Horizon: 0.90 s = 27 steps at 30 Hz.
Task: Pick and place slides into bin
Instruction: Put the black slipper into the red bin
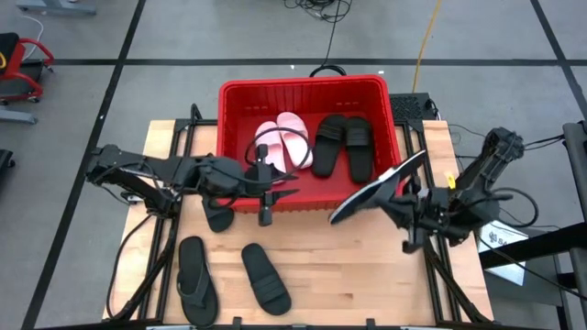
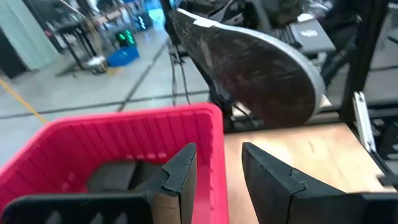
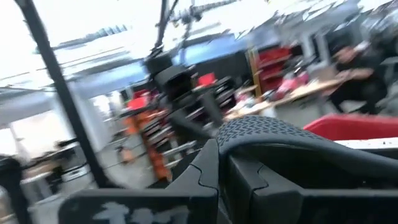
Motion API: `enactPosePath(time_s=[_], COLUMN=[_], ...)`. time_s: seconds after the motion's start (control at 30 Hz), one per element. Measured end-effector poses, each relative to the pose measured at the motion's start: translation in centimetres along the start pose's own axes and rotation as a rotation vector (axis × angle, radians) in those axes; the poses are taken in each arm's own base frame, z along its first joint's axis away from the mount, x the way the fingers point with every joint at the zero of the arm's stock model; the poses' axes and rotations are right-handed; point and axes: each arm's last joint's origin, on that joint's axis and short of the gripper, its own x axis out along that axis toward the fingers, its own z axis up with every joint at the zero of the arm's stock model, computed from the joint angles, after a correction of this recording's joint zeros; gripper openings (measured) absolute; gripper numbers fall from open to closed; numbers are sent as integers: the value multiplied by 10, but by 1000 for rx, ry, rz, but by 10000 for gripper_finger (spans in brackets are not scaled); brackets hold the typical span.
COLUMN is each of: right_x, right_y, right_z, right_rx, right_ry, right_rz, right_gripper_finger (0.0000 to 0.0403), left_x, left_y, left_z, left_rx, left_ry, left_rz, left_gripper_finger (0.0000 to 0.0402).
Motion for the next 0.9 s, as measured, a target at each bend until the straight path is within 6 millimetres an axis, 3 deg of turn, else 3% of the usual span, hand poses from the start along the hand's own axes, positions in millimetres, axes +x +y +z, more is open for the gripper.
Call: enactPosePath(time_s=[0.5, 0.9], right_x=[30, 46], right_y=[-27, -39], right_z=[16, 16], right_rx=[-256, -328], right_ry=[-127, -163], right_rz=[-226, -232], right_gripper_finger=[0, 0], left_x=[-2, 26], left_y=[-2, 17], left_z=[9, 4], left_rx=[-119, -178], left_ry=[-89, -122], left_rz=[61, 154], left_gripper_finger=[127, 127])
